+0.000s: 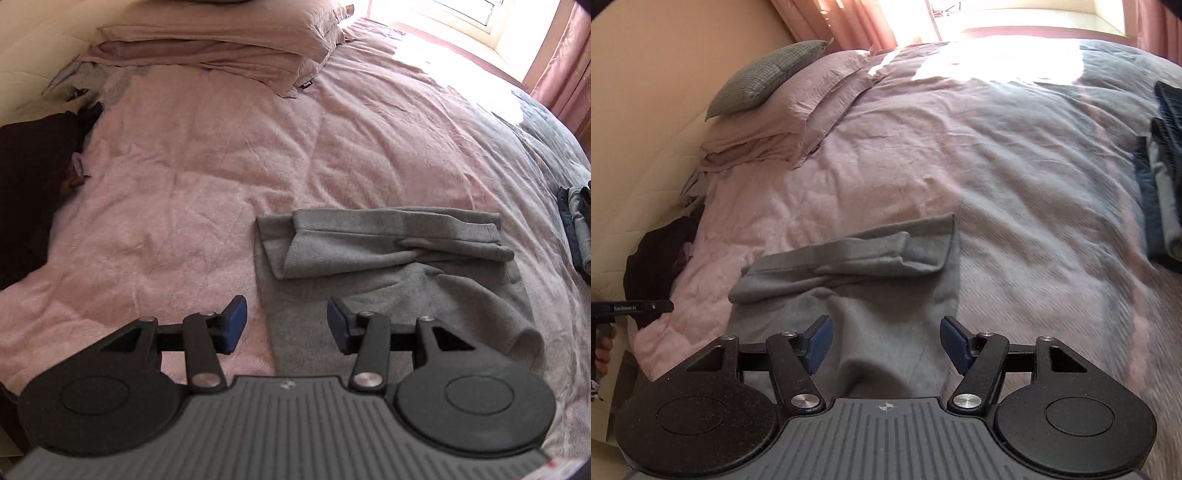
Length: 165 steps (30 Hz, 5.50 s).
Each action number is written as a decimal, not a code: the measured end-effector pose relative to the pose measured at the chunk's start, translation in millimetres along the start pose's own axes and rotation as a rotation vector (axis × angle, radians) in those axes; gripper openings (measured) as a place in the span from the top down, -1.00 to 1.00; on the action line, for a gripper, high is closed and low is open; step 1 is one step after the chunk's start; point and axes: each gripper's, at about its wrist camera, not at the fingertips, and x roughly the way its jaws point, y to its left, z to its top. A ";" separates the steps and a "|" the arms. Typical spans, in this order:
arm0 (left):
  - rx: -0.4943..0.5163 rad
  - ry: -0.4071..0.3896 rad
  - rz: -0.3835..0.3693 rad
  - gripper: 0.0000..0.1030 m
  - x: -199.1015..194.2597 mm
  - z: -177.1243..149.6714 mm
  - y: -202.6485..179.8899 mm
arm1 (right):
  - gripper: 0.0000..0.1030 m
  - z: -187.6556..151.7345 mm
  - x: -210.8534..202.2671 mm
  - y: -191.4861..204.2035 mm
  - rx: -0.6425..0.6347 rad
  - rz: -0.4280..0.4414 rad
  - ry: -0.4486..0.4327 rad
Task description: Fold clothes
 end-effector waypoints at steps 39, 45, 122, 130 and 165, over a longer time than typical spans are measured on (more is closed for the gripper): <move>0.185 -0.262 0.054 0.09 178.9 294.3 -47.9 | -0.15 272.5 143.1 -26.6 0.034 -0.254 -0.245; 0.181 -0.012 0.018 0.10 176.1 140.5 2.0 | -0.15 90.0 112.4 -0.5 -0.143 -0.240 0.022; 0.227 0.185 -0.277 0.39 2.2 -190.3 -33.6 | 0.30 -158.4 -13.7 11.9 0.097 -0.265 0.162; 0.149 -0.008 -0.092 0.39 48.1 -126.7 -58.3 | 0.31 -138.8 49.5 88.3 -0.198 -0.153 0.031; 0.324 0.348 0.015 0.09 41.7 -204.5 8.2 | -0.52 -249.4 74.4 130.8 0.115 -0.430 0.536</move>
